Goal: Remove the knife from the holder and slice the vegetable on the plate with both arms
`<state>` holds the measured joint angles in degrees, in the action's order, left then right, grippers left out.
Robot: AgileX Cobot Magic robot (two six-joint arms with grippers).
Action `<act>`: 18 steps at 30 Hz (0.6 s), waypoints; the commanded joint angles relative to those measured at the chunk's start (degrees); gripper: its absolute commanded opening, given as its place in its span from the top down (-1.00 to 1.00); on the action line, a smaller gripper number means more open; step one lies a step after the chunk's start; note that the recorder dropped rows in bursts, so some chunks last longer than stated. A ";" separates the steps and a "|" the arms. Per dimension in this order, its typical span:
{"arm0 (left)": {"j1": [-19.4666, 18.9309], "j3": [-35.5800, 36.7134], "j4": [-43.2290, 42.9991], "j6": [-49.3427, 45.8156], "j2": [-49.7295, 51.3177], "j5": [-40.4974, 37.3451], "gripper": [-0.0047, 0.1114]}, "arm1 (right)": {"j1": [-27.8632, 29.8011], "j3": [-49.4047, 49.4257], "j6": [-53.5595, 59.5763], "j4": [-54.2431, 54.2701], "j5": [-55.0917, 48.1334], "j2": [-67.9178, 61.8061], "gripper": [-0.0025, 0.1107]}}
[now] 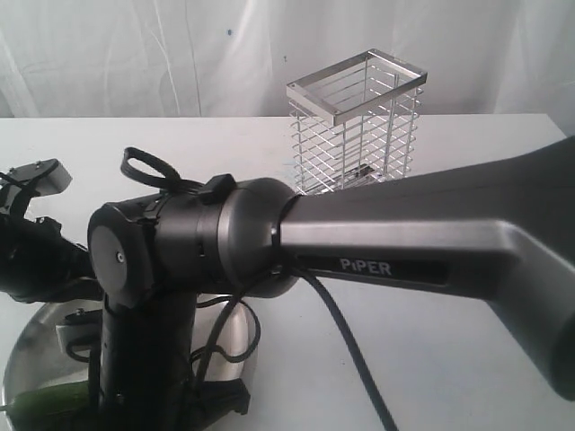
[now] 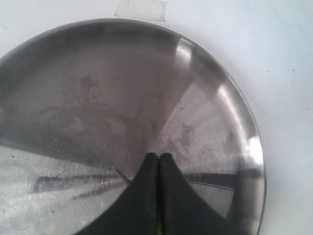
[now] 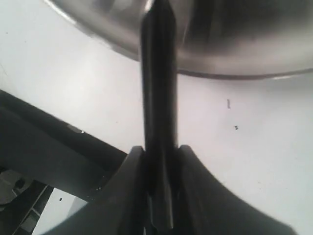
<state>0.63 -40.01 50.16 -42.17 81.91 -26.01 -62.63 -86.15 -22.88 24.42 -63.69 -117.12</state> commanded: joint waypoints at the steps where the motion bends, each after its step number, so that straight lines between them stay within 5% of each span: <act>1: 0.09 -0.18 1.10 0.23 -0.63 -1.60 0.92 | -0.63 -0.48 -0.18 0.60 0.60 0.72 0.90; 18: 0.09 -0.18 1.20 -0.01 -0.63 -2.59 0.92 | -0.63 -0.38 -0.92 1.30 0.59 -3.31 0.90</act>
<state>0.63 -40.01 50.16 -42.17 81.82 -26.96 -63.20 -86.15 -23.57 25.41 -62.79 -120.38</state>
